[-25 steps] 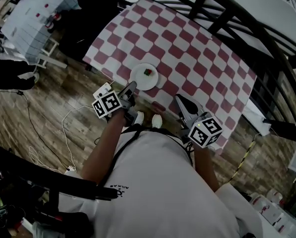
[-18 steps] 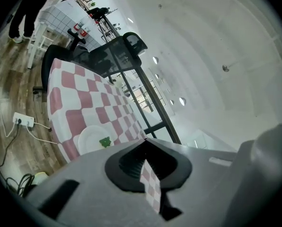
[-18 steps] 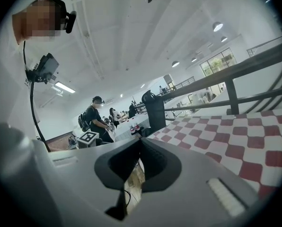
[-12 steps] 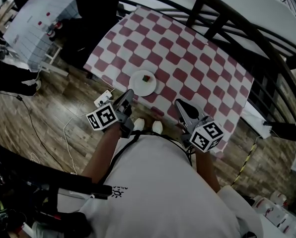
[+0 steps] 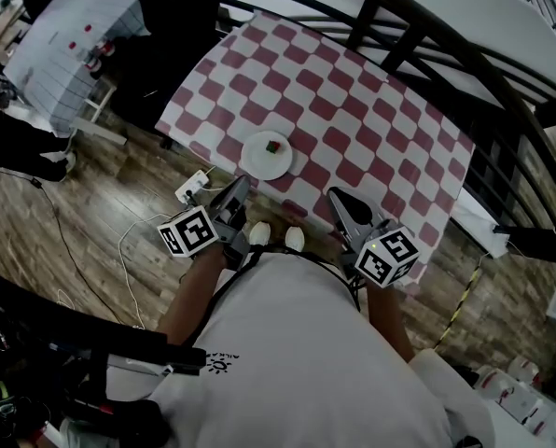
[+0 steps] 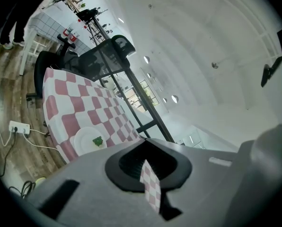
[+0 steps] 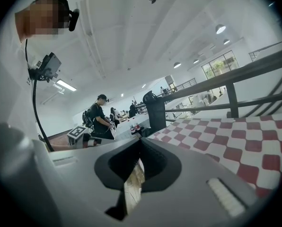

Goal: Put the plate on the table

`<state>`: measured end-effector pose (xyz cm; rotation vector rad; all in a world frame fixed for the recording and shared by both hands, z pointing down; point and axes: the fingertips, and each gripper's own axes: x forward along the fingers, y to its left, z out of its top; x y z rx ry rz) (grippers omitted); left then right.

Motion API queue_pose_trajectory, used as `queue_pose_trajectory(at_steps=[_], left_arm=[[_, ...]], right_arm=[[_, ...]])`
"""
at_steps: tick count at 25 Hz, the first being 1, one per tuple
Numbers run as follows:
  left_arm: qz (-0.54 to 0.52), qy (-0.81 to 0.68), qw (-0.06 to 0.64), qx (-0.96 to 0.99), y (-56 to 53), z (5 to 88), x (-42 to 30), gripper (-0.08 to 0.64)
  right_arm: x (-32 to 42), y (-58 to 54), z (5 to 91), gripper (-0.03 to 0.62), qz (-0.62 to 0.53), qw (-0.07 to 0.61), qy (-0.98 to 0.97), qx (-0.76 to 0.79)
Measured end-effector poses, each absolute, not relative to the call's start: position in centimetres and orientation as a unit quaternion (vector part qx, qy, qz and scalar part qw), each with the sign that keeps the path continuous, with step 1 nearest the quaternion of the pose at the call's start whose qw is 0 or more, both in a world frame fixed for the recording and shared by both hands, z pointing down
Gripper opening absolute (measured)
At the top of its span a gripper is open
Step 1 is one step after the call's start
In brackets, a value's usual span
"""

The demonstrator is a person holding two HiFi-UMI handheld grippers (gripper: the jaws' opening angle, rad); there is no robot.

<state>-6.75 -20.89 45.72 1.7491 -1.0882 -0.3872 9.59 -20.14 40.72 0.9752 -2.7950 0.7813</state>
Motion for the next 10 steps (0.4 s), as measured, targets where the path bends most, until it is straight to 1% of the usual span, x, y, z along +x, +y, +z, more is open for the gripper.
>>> queue_pose_trajectory(at_steps=[10], left_arm=[[-0.161,-0.444,0.521,0.711,-21.15,46.67,-7.74,0.008]], right_arm=[[8.73,-20.36,41.01,0.008,0.256,0.05,-0.909,0.325]])
